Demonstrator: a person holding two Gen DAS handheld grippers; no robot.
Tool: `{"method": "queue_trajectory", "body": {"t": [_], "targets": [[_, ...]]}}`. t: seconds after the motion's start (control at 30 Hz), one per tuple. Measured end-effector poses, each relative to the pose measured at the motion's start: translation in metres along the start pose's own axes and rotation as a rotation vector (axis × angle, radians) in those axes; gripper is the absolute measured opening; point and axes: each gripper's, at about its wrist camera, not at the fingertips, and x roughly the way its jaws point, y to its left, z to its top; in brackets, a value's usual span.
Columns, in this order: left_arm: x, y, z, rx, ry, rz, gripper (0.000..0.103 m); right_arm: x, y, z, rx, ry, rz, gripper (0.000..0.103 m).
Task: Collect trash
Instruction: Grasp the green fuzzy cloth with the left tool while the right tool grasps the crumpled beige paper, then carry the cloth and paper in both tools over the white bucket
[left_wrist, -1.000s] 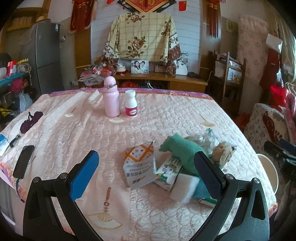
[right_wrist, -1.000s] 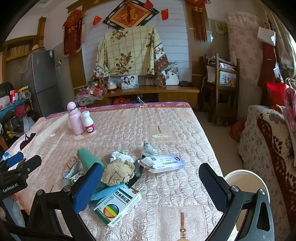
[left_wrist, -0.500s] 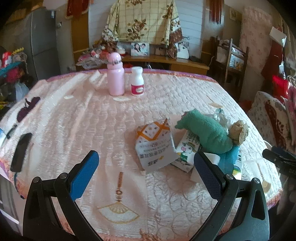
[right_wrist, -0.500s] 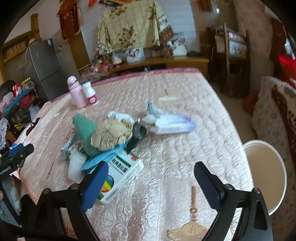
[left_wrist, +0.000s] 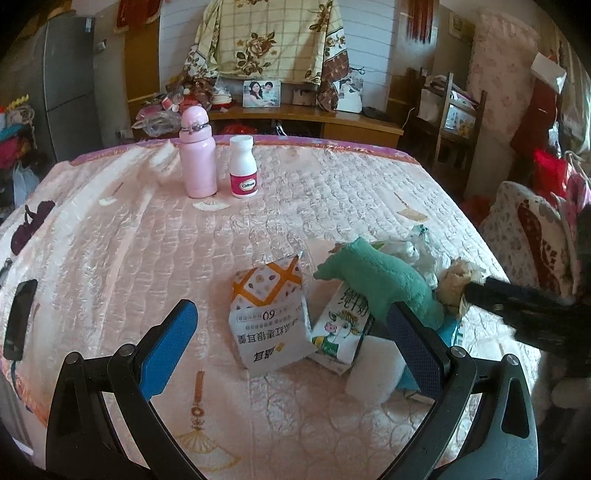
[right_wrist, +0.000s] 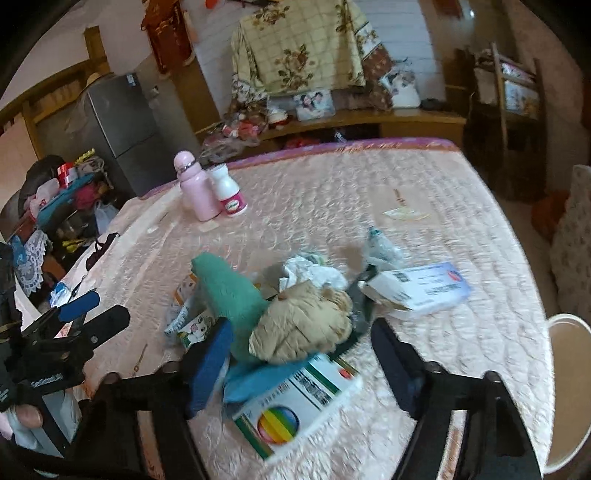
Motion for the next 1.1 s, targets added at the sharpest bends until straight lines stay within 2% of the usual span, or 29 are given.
{"method": "queue_trajectory", "body": {"t": [0.07,0.17,0.33,0.4,0.47,0.6,0.73,0.77,0.87,1.1], "targets": [[0.003,0.0,0.003,-0.01,0.007,-0.006,0.102,0.015,-0.006,0.002,0.022,0.043,0.029,0.042],[0.008,-0.003,0.007,-0.015,0.012,-0.022,0.102,0.021,-0.015,-0.001,0.056,0.059,0.055,0.036],[0.027,-0.021,0.016,-0.025,0.053,-0.076,0.102,-0.005,-0.02,-0.008,0.03,-0.002,0.047,0.034],[0.036,-0.033,0.018,-0.021,0.07,-0.085,0.098,-0.015,-0.026,-0.01,0.041,-0.021,0.045,0.034],[0.049,-0.045,0.021,-0.018,0.103,-0.091,0.084,-0.024,-0.033,-0.01,0.065,-0.032,0.059,0.034],[0.073,-0.061,0.023,-0.061,0.184,-0.137,0.071,-0.036,-0.041,-0.011,0.064,-0.047,0.054,0.034],[0.085,-0.074,0.022,-0.068,0.203,-0.153,0.049,-0.042,-0.047,-0.014,0.07,-0.048,0.058,0.034],[0.084,-0.075,0.022,-0.066,0.2,-0.152,0.042,-0.042,-0.05,-0.014,0.072,-0.05,0.058,0.034],[0.075,-0.077,0.026,-0.049,0.193,-0.166,0.031,-0.047,-0.053,-0.017,0.071,-0.054,0.058,0.034],[0.028,-0.085,0.043,-0.004,0.14,-0.209,0.028,-0.065,-0.06,-0.024,0.062,-0.074,0.027,0.034]]}}
